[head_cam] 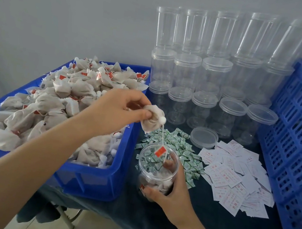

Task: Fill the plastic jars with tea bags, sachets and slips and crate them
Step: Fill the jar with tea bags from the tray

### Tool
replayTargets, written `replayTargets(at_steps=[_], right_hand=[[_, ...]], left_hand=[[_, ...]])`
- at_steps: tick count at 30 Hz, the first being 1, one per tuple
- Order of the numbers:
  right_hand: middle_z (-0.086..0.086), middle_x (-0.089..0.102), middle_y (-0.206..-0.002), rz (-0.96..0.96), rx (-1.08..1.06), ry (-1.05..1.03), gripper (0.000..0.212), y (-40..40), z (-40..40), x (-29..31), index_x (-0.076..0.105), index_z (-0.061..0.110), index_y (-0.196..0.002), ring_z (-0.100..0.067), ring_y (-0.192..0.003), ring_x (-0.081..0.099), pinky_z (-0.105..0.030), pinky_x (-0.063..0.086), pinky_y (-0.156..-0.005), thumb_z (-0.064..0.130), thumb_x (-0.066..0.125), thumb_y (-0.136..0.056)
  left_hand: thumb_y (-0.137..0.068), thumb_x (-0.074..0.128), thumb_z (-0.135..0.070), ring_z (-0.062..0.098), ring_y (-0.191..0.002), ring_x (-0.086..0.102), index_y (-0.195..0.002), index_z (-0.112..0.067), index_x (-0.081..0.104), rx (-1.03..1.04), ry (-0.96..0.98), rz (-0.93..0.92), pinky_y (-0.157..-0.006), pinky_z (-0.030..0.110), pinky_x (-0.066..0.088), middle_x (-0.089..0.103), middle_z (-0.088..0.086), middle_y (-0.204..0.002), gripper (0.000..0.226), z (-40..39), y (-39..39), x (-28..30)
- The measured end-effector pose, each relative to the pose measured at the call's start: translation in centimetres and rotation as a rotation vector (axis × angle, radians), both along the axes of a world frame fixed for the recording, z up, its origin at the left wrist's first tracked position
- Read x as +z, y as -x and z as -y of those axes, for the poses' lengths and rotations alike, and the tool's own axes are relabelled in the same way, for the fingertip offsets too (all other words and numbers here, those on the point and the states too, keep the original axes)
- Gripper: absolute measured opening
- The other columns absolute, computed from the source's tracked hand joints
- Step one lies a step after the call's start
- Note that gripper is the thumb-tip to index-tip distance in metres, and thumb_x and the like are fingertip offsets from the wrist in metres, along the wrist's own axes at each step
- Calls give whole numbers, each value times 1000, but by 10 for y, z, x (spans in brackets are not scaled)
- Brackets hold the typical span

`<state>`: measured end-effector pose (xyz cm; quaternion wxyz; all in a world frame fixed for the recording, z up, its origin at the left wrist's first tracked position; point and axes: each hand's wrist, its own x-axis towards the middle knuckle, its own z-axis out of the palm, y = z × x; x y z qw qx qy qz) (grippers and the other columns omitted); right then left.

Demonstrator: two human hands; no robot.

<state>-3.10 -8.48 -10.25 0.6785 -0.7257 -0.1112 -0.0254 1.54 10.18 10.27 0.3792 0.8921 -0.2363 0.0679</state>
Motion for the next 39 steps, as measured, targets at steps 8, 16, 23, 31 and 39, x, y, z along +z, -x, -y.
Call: replayTargets(at_steps=[8, 16, 23, 31, 39], right_hand=[[-1, 47, -147, 0, 32, -51, 109, -1, 0, -1, 29, 31, -151, -14, -133, 52, -33, 50, -105, 32, 91, -61], [2, 48, -146, 9, 42, -74, 110, -3, 0, -1, 28, 28, -153, -12, -132, 52, -29, 51, -100, 35, 90, -62], [17, 55, -137, 57, 5, -69, 94, -4, -1, 1, 39, 59, -138, -8, -129, 55, -19, 50, -94, 30, 90, -65], [16, 48, -143, 32, 11, -30, 97, -2, 0, 0, 33, 71, -131, 0, -130, 50, -15, 47, -96, 43, 90, -58], [25, 49, -139, 24, 6, -6, 97, -2, -1, 2, 34, 71, -130, 4, -130, 48, -12, 45, -96, 43, 89, -55]], left_hand=[[-84, 68, -27, 3, -80, 56, -89, -22, 67, -138, -302, 83, -74, 19, 47, 61, -12, -85, 7, 26, 20, -32], [-94, 47, -32, 14, -90, 53, -90, -20, 50, -88, -697, 225, -72, 29, 44, 44, -9, -88, 13, 52, 31, -52], [-94, 45, -21, 19, -75, 46, -85, -17, 49, -91, -872, 86, -63, 29, 37, 43, -3, -76, 10, 75, 19, -54], [-96, 48, -15, 17, -68, 44, -77, -13, 52, -218, -1126, -38, -63, 27, 37, 39, -3, -64, 19, 86, 1, -61], [-97, 48, -17, 17, -84, 47, -113, -8, 63, -335, -1190, -248, -74, 27, 33, 49, -3, -82, 24, 89, -9, -64]])
